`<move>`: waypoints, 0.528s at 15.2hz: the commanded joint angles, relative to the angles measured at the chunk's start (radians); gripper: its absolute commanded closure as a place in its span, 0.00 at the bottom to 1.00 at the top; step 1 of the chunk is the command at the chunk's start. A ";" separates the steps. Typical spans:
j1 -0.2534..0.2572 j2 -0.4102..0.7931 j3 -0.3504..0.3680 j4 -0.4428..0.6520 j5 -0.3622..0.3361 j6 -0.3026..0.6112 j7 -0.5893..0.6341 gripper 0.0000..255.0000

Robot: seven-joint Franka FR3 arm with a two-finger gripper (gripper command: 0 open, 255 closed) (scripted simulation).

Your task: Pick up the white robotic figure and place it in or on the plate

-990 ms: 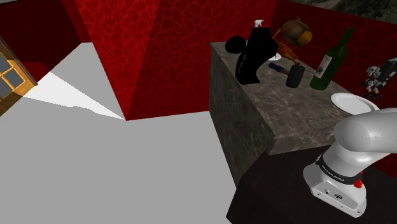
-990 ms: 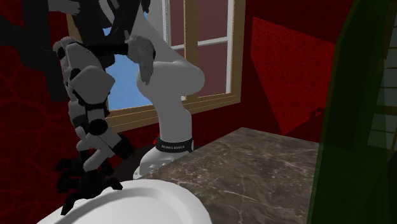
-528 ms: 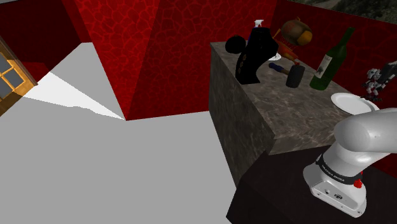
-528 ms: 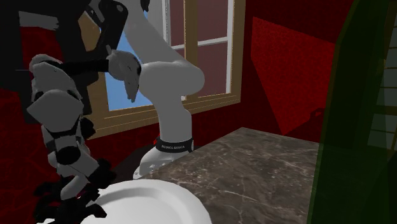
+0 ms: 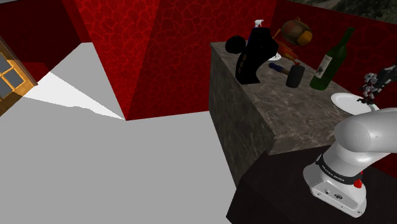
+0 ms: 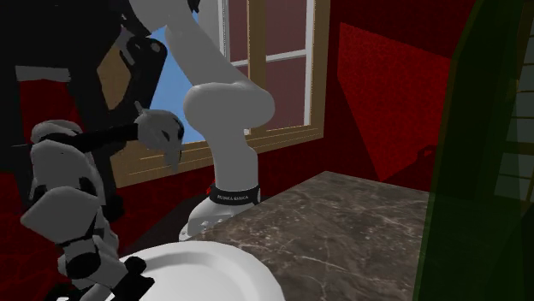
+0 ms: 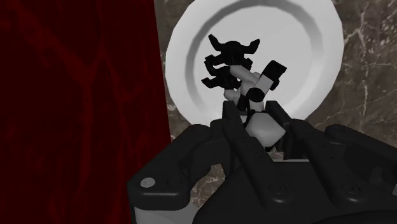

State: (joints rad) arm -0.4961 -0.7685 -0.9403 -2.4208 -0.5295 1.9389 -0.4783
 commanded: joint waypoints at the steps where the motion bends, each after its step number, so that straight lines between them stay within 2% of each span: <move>1: -0.014 -0.020 0.018 -0.059 -0.003 -0.011 0.006 1.00; 2: -0.014 -0.020 0.018 -0.059 -0.003 -0.011 0.006 1.00; 3: -0.015 -0.022 0.019 -0.057 -0.002 -0.014 0.005 0.00; 7: -0.002 -0.008 0.012 -0.059 0.001 0.002 0.012 0.00; 8: -0.015 -0.019 0.018 -0.059 -0.002 -0.010 0.005 0.00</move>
State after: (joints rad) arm -0.5073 -0.7811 -0.9226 -2.4689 -0.5299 1.9328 -0.4694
